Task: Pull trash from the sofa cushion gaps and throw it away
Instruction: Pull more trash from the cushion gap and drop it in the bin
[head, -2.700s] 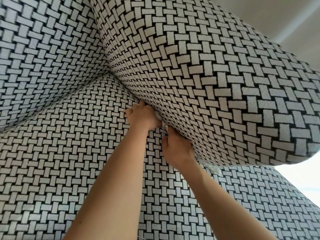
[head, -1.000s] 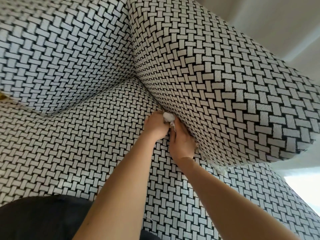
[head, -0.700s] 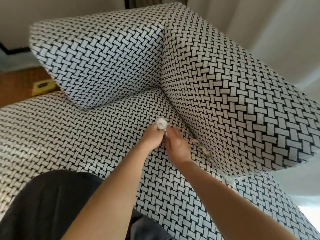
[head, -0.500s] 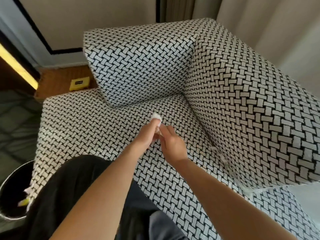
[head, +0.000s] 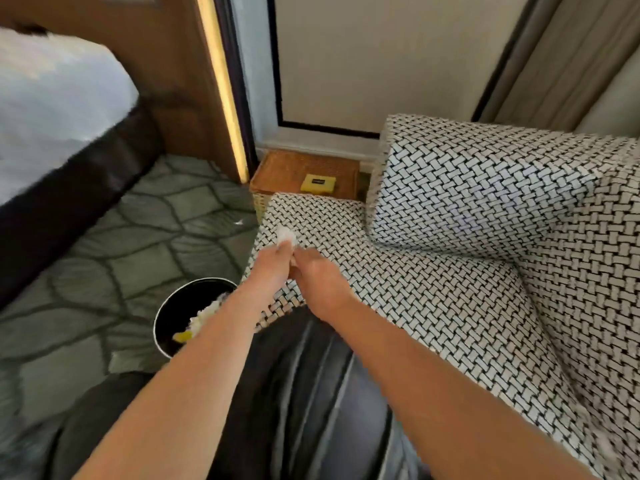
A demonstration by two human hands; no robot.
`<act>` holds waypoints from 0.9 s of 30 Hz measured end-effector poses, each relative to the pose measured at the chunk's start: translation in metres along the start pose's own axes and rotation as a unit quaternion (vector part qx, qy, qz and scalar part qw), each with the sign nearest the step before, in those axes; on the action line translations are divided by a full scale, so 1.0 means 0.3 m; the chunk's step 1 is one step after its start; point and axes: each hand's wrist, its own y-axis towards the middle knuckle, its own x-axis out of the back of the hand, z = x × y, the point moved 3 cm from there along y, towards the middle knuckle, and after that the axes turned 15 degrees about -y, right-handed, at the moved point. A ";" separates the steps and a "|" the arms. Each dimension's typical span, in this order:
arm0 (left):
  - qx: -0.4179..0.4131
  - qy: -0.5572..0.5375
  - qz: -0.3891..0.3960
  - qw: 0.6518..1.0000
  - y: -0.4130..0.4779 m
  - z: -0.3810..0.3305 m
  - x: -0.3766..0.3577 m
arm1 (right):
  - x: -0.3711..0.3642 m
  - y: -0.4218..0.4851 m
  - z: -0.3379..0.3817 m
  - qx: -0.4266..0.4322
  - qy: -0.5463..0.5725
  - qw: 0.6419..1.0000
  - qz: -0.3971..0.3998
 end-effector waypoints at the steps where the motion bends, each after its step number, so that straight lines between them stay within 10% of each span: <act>1: 0.003 -0.006 -0.013 1.000 0.022 0.010 0.059 | -0.013 0.034 0.046 0.014 0.007 1.000 0.010; 18: 0.150 0.113 -0.044 0.981 0.411 0.566 0.664 | -0.656 0.387 0.508 0.085 0.013 0.967 0.241; 27: 0.246 0.288 0.125 0.917 0.563 0.831 0.657 | -0.893 0.434 0.460 0.008 -0.034 0.925 0.379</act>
